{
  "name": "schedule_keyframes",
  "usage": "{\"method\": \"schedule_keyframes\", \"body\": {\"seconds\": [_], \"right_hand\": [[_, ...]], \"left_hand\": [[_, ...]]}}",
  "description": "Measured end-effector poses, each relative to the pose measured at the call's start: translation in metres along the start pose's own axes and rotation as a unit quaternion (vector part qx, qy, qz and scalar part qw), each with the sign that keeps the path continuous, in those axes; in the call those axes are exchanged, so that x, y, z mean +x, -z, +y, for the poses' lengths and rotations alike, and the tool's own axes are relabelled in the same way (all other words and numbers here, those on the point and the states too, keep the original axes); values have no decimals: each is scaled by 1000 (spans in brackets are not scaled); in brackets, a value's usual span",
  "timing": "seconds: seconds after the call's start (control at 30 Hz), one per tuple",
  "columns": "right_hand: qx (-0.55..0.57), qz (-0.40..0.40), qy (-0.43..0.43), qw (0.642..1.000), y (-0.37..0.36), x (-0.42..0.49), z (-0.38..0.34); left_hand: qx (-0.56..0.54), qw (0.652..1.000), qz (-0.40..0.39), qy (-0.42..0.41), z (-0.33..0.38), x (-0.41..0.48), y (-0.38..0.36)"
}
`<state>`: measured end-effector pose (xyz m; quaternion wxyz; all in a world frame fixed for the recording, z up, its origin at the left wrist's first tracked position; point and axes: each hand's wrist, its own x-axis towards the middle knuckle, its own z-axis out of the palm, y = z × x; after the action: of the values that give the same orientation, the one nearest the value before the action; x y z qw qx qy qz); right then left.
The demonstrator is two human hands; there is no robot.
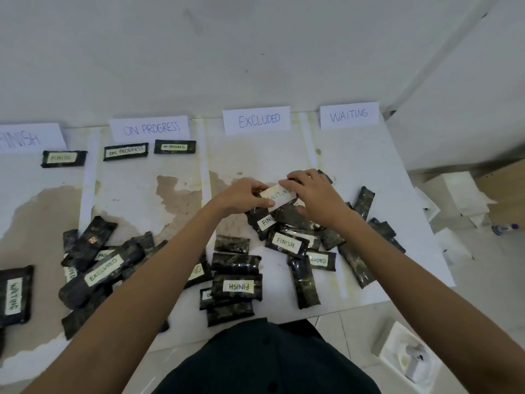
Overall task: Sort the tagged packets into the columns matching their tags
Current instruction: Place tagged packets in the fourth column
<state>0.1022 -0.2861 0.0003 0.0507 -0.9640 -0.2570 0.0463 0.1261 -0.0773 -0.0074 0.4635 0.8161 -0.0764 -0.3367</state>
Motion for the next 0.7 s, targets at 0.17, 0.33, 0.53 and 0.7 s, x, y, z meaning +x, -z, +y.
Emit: {"method": "schedule_keyframes", "body": {"seconds": [0.17,0.33,0.53,0.7], "right_hand": [[-22,-9,14,1000,-4,17,72],[-19,-21,-2,1000,-13,44,136],[14,-22,-109,994,-30,87,213],[19,-23,-143,989,-50,114,258]], "left_hand": [[-7,1000,-19,5,29,65,-15],[-4,1000,5,5,52,133,-26],[-20,977,211,25,52,204,-30],[152,968,201,-2,35,237,-35]]}}
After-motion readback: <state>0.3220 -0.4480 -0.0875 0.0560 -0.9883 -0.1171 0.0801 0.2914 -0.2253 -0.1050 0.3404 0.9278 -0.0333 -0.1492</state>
